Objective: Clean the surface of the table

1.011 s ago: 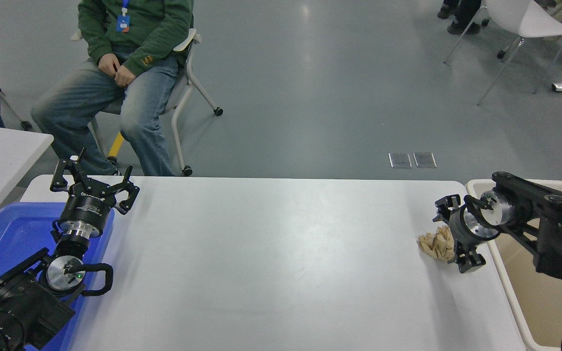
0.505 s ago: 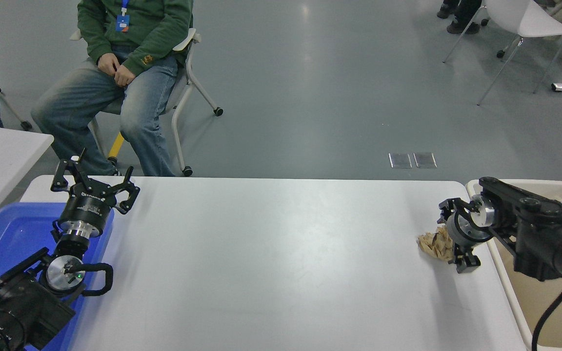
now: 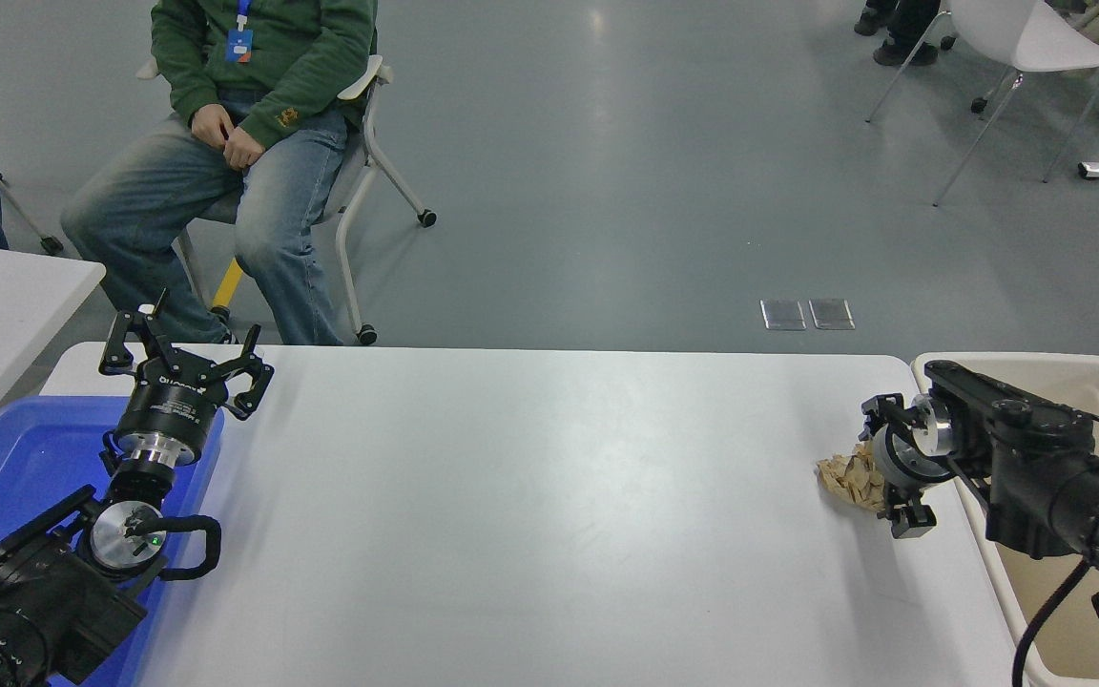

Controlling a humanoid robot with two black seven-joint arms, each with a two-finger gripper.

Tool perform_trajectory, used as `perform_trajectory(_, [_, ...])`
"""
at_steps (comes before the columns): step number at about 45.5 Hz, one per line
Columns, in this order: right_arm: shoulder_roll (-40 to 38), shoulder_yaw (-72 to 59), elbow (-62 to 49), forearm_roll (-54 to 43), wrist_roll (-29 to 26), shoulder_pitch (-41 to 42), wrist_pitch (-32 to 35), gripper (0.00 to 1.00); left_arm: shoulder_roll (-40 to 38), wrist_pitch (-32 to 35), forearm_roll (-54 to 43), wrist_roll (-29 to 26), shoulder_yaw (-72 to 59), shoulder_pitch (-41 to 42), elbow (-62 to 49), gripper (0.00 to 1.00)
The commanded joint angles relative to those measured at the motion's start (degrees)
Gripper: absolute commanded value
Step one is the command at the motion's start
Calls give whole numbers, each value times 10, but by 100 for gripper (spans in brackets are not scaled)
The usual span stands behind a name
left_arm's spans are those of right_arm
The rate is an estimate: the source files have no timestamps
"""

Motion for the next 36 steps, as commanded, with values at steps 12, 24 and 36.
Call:
perform_trajectory(12, [6,-23,-4,0,56,-13,-4,97,0,0,0,0,0,0,0,100])
perform_trajectory(24, [6,-26,-2,0,68,-16,1,59,0,0,0,0,0,0,0,100])
perform_trajectory(36, [5,-31,1,-16,69,-14,2,13,0,0,0,0,0,0,0,100])
